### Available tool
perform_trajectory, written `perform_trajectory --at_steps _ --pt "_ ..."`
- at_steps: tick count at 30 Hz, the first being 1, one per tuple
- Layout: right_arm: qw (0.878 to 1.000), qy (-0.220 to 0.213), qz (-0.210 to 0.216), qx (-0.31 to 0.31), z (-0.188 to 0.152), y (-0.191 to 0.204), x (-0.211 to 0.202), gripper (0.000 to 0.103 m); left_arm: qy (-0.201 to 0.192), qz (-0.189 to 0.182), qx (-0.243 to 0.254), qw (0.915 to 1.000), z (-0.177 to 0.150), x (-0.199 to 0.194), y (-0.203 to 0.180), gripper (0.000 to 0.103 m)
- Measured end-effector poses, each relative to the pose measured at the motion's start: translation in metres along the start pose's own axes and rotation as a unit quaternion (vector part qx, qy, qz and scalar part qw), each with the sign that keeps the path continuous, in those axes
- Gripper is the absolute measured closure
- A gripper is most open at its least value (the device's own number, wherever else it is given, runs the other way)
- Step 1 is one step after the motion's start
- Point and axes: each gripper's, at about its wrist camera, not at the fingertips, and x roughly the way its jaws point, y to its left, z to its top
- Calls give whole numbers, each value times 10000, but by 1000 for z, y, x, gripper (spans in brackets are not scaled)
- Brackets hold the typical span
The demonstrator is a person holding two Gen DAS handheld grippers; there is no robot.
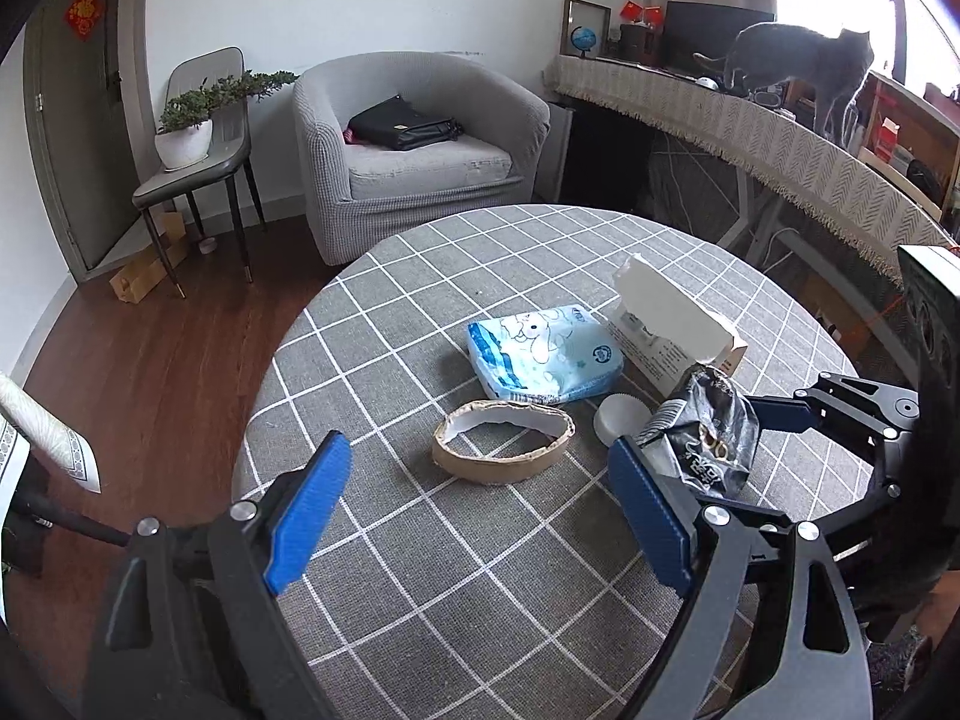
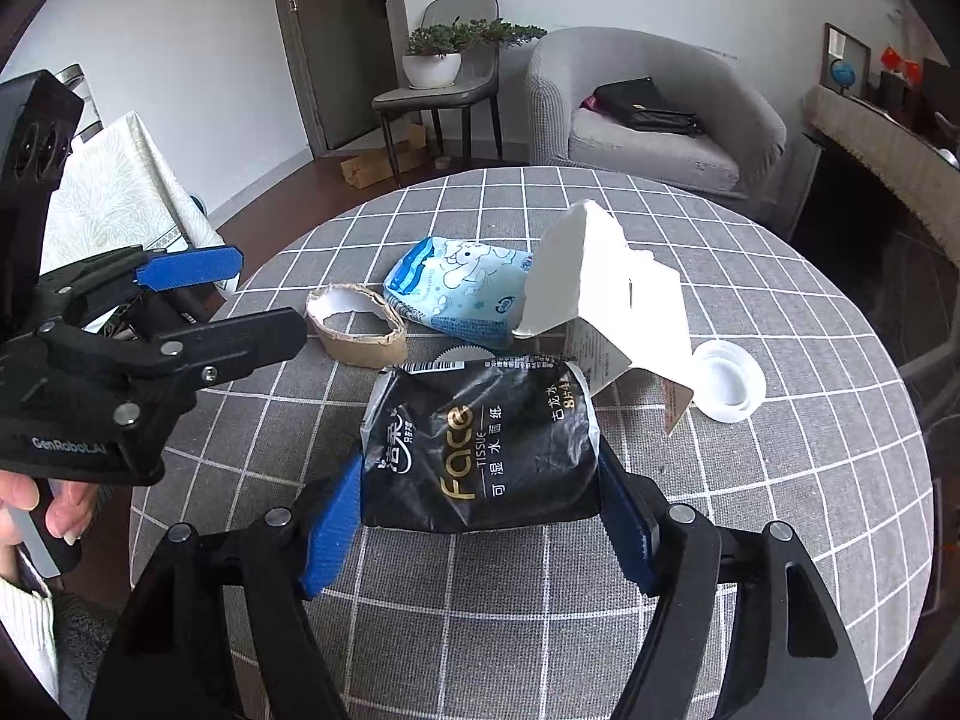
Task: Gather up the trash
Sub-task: 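Grasp the black snack bag with the right tool while the left tool grasps the brown tape ring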
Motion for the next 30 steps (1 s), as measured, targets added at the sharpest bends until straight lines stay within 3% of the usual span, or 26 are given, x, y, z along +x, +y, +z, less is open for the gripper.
perform_trajectory --at_steps 11,16,19,30 --pt "9992 -274 77 297 -6 -30 -31 31 162 130 115 9997 2 23 -18 15" --pt "9974 -249 393 543 -11 -42 -35 31 250 319 186 9990 6 32 -21 17" --pt "9987 -203 200 418 -16 -45 -36 31 285 351 107 9989 8 36 -18 18" --pt "9980 -65 318 535 -32 -61 -40 31 492 403 -144 9979 11 52 -12 35"
